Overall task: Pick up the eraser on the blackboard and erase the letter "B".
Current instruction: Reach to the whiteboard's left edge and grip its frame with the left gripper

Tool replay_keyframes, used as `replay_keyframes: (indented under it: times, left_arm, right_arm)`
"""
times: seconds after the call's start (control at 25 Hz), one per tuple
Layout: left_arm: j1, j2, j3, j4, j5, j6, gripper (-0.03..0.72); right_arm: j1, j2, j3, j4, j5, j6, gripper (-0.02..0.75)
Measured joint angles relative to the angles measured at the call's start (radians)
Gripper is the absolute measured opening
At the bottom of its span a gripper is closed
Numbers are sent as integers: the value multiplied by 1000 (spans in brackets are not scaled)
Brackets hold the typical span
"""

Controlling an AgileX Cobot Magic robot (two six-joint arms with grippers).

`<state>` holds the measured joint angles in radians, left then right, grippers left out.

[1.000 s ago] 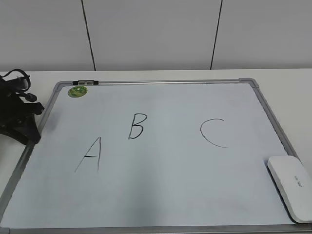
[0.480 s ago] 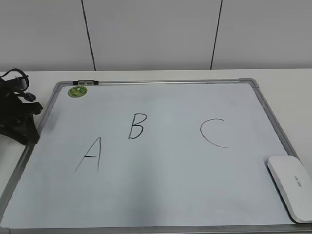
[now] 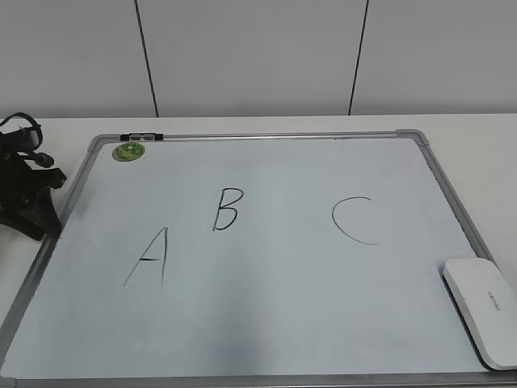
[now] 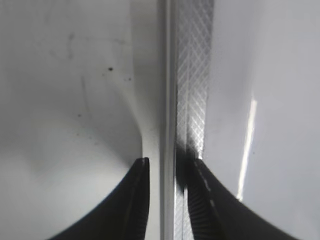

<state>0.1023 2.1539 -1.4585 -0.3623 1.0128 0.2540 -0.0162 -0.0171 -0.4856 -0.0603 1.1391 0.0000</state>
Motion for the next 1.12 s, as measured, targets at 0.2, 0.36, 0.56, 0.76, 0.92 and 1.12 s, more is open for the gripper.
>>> replay_keyframes:
  times: [0.2,0.36,0.56,0.76,0.92,1.12]
  left_arm:
    - [0,2,0,-4,0,0,197]
    - [0,6,0,-6,0,2,197]
    - [0,6,0,-8,0,4,149]
    - [0,6,-2,-11,2,4,36]
    - [0,6,-2,-12,3,4,32]
    - [0,6,-2,-12,3,4,29]
  right_arm:
    - [0,0,0,0,0,0,587]
    - [0,0,0,0,0,0,587]
    - [0,0,0,0,0,0,587]
    - [0,0,0,0,0,0,587]
    - [0,0,0,0,0,0,587]
    - [0,0,0,0,0,0,587]
